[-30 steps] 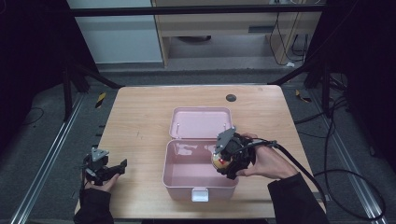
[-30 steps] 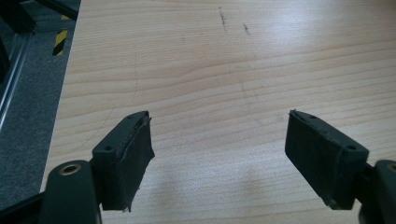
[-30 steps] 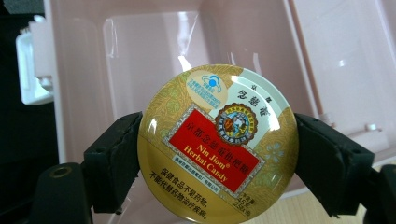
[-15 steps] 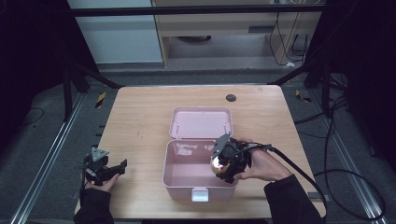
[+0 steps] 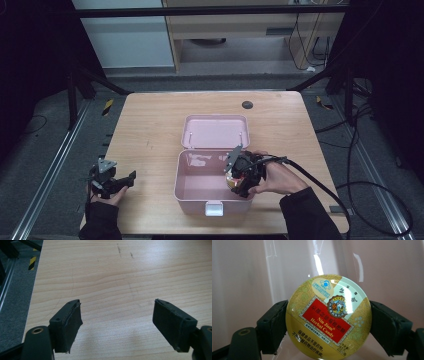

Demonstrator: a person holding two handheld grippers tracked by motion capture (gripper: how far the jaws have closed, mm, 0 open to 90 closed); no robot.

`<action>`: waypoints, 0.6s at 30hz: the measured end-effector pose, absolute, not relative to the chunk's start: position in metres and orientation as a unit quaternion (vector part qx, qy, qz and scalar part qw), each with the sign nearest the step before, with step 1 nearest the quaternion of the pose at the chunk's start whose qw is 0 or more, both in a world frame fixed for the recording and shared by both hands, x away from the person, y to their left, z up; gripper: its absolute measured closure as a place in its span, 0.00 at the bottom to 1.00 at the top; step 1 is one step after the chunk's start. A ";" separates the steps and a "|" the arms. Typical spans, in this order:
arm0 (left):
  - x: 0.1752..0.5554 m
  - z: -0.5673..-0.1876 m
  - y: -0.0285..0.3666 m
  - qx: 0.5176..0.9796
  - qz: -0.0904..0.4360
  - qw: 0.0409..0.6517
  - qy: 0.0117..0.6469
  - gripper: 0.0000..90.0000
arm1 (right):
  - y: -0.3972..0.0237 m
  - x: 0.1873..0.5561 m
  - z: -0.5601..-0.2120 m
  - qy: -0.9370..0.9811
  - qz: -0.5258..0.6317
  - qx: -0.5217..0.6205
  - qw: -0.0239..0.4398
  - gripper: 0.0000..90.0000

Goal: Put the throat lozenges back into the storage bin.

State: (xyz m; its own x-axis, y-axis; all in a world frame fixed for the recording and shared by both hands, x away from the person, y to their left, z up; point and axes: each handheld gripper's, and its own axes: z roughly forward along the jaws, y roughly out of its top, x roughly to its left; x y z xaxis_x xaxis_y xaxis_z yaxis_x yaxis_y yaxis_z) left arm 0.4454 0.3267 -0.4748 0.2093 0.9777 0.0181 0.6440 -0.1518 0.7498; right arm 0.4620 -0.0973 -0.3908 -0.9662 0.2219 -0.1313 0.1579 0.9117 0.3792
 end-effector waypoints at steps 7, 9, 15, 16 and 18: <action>0.446 -0.475 0.326 0.712 0.265 0.314 0.570 0.25 | -0.096 0.463 -0.399 0.977 0.171 0.097 0.082 0.23; 0.446 -0.475 0.327 0.712 0.264 0.315 0.570 0.25 | -0.096 0.463 -0.399 0.977 0.171 0.100 0.078 0.23; 0.447 -0.476 0.326 0.714 0.263 0.312 0.569 0.25 | -0.096 0.464 -0.399 0.978 0.170 0.099 0.073 0.22; 0.446 -0.476 0.326 0.714 0.263 0.312 0.569 0.25 | -0.096 0.464 -0.399 0.978 0.170 0.100 0.073 0.22; 0.446 -0.476 0.326 0.714 0.262 0.312 0.569 0.25 | -0.096 0.464 -0.399 0.978 0.169 0.096 0.076 0.22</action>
State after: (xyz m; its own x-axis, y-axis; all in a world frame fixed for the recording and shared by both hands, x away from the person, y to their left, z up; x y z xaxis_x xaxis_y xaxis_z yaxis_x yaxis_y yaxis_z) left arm 0.4464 0.3262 -0.4762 0.2152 0.9764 0.0196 0.6491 -0.1580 0.7442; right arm 0.4636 -0.0956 -0.3992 -0.9702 0.2129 -0.1159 0.1617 0.9246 0.3450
